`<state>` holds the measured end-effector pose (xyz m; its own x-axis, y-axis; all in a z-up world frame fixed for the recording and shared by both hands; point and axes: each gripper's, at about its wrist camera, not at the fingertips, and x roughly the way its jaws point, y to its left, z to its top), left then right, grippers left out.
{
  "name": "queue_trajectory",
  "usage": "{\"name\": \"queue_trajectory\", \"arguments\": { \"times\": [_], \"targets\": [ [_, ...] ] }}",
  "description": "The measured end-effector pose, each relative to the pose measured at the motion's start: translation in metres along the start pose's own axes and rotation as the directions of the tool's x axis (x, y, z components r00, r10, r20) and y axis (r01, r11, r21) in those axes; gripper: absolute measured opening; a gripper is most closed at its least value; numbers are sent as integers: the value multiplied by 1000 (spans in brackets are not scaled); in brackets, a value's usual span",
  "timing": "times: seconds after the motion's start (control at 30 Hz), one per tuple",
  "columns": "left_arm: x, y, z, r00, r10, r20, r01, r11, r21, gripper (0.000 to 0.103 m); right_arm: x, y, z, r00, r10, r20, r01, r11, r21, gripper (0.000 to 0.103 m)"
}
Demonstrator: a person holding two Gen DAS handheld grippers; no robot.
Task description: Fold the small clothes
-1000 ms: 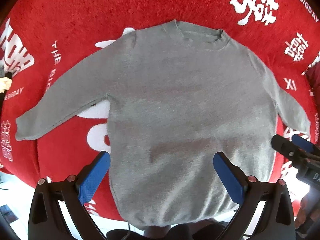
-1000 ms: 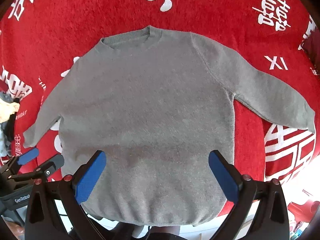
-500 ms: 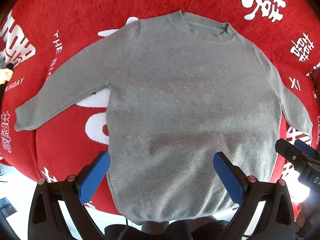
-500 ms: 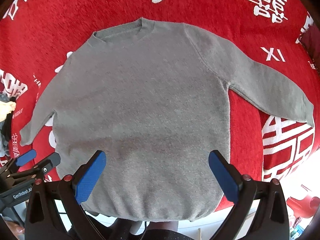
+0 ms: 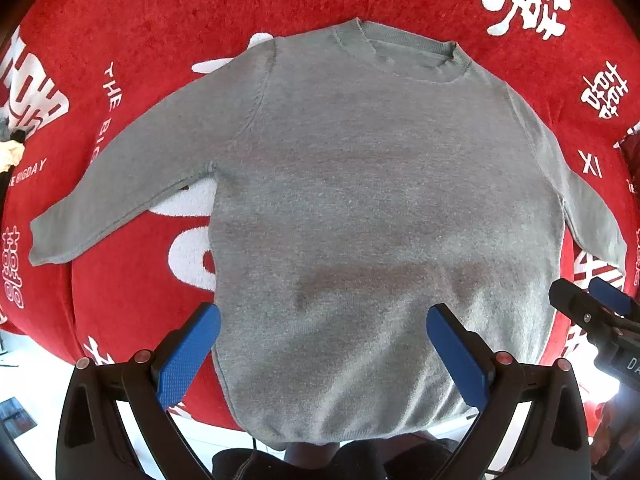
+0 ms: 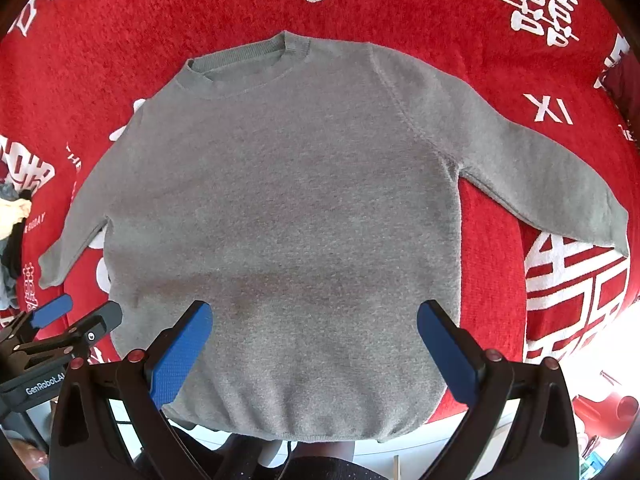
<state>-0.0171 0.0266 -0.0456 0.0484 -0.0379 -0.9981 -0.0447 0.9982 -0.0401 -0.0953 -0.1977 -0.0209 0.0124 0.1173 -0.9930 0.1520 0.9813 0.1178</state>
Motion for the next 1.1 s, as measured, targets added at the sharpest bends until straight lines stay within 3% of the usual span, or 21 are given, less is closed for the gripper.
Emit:
{"name": "queue_trajectory", "arguments": {
  "times": [1.1],
  "targets": [
    [-2, 6, 1, 1000, 13, 8, -13, 1000, -5, 103, 4, 14, 4, 1000, -23, 7, 24, 999, -41, 102]
  ]
}}
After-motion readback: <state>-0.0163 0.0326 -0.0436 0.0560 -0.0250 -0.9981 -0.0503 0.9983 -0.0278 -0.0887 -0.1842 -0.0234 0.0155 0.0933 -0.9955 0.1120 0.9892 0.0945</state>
